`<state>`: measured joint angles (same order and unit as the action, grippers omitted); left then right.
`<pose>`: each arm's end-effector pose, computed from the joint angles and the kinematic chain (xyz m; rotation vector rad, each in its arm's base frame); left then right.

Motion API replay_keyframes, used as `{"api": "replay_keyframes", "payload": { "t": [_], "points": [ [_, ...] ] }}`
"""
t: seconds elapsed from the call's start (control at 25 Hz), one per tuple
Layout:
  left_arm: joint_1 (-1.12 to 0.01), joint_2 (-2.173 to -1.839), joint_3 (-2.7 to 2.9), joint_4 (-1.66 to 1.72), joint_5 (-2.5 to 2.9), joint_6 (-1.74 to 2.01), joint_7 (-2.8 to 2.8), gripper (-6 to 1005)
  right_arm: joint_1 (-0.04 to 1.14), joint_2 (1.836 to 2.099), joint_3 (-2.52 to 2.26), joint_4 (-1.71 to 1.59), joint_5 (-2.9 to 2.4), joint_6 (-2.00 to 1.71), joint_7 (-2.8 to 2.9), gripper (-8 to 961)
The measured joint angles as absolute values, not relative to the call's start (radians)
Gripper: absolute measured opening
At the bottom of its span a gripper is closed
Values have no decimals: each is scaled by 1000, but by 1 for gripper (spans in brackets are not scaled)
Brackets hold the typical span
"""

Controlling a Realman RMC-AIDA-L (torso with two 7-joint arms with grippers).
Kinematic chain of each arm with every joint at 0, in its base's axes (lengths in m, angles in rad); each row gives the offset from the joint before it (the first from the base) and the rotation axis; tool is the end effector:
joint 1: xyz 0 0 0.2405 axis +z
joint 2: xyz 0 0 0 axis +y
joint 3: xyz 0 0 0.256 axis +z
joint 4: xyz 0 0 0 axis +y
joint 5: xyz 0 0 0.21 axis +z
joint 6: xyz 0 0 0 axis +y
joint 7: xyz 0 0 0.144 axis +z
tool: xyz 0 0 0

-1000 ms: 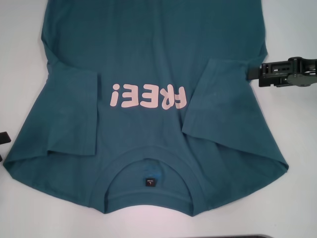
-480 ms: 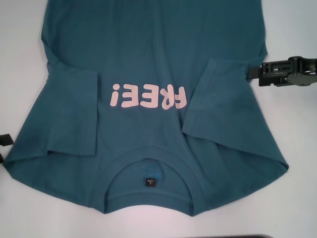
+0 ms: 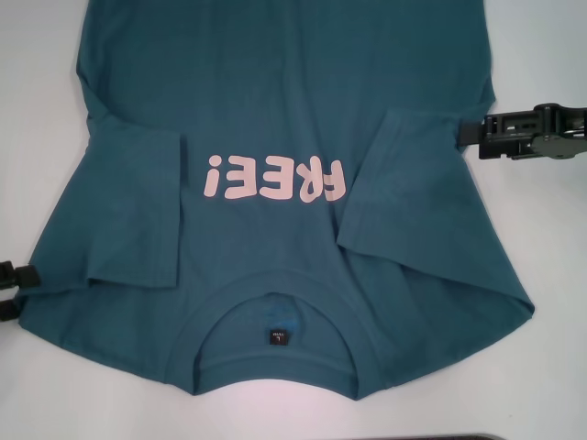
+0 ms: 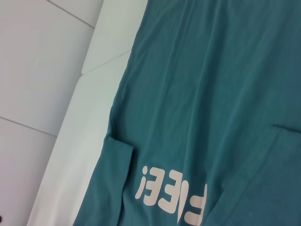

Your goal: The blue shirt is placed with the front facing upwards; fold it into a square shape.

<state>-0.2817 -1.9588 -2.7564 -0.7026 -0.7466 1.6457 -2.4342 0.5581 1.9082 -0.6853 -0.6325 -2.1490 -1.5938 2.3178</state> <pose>-0.3962 0.2276 0.0679 -1.7499 -2.2797 -0.5173 0.2978 0.3398 0.0561 -2.3347 1.8459 0.5253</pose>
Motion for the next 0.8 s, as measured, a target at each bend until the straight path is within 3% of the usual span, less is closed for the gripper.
{"api": "replay_keyframes", "payload": {
  "t": [0.8],
  "points": [
    [-276,-1969,-2743,-709,-745,1703,-2438,732,556,1908,-681,-633,-2149,-1593,2318,791]
  ]
}}
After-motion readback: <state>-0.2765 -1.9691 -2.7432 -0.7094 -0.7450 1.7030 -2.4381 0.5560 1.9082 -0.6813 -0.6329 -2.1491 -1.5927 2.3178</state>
